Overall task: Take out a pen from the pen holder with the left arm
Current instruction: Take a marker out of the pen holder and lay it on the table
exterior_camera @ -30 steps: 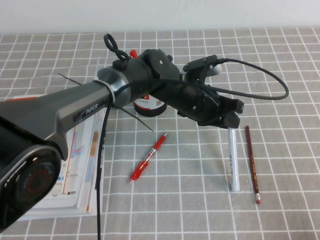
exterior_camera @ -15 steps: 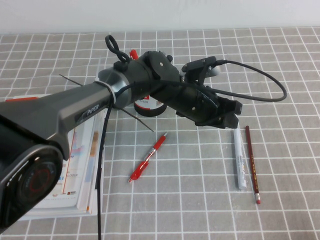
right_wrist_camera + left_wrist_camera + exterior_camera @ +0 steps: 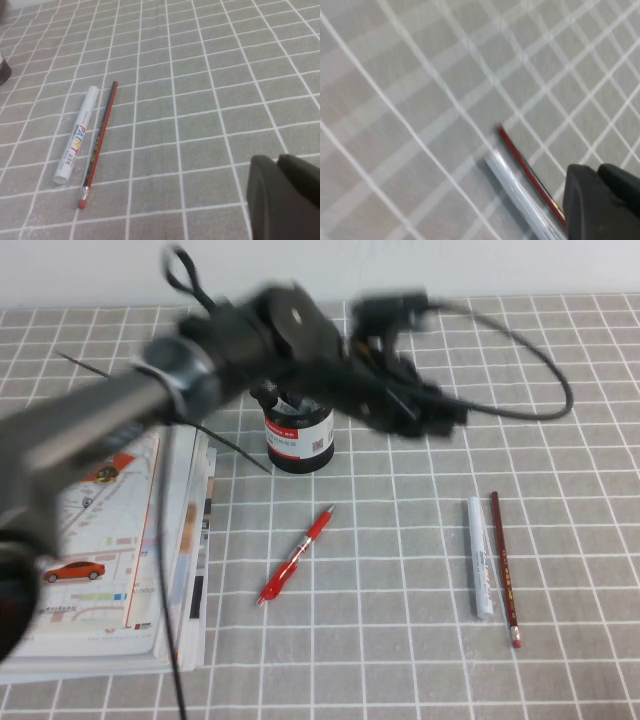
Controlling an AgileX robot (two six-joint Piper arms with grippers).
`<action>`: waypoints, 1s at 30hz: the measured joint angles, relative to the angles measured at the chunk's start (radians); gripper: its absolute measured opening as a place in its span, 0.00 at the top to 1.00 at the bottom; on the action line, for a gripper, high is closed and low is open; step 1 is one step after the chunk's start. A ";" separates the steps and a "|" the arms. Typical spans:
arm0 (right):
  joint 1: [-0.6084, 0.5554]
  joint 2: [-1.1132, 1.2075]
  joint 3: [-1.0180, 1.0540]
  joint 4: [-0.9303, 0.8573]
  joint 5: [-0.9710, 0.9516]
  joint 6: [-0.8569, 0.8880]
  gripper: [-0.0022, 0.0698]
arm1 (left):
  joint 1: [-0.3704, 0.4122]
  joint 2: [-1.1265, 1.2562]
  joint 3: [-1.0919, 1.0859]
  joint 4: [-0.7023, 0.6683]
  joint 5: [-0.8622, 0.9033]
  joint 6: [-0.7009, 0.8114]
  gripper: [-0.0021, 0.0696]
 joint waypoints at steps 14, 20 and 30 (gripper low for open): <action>0.000 0.000 0.000 0.000 0.000 0.000 0.99 | 0.002 -0.642 0.521 0.349 -0.399 -0.069 0.97; 0.000 0.000 0.000 0.000 0.000 0.000 0.99 | 0.002 -0.915 0.844 0.347 -0.608 -0.079 0.97; 0.000 0.000 0.000 0.000 0.000 0.000 0.99 | 0.002 -1.229 1.195 0.339 -0.661 -0.117 0.97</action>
